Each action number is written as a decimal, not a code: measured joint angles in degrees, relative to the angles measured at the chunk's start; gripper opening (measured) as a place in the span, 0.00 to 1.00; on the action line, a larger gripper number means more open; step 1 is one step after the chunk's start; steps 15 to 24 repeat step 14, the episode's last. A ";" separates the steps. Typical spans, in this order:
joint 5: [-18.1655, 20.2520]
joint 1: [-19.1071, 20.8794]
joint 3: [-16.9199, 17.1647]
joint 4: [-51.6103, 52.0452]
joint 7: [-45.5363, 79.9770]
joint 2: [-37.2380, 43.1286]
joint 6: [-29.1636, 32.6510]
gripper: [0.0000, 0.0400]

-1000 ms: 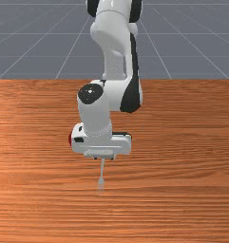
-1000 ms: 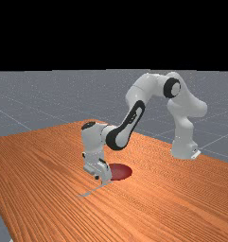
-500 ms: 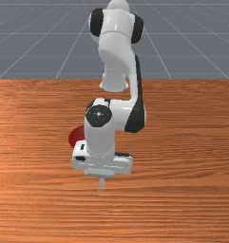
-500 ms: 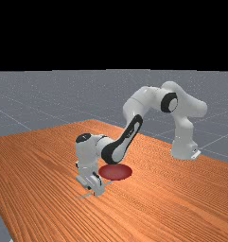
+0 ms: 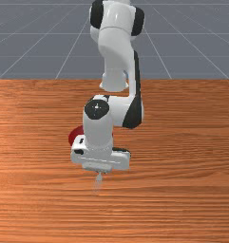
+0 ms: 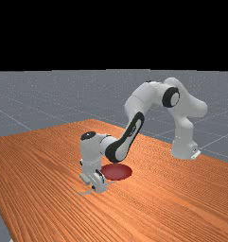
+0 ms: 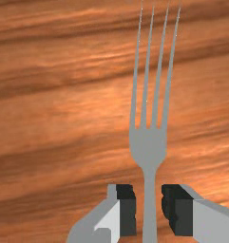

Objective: Put the fork on the plate

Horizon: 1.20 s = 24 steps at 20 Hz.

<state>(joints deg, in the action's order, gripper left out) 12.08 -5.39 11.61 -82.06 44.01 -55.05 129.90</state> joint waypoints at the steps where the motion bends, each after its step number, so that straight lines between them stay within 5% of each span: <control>1: 0.07 -0.04 -0.02 -0.68 -0.04 0.33 0.48 0.22; 6: 1.04 -0.60 -0.21 -8.77 -0.99 11.29 -0.14 0.24; 9: 0.52 -2.37 0.60 -26.32 -1.80 27.40 2.19 0.24; 11: 0.13 -3.18 0.95 -40.28 -2.85 32.31 9.37 0.24; 14: -0.39 -2.55 1.95 -52.48 -5.29 32.44 19.06 0.24; 24: -0.39 -2.55 1.95 -52.48 -5.29 32.44 19.06 0.24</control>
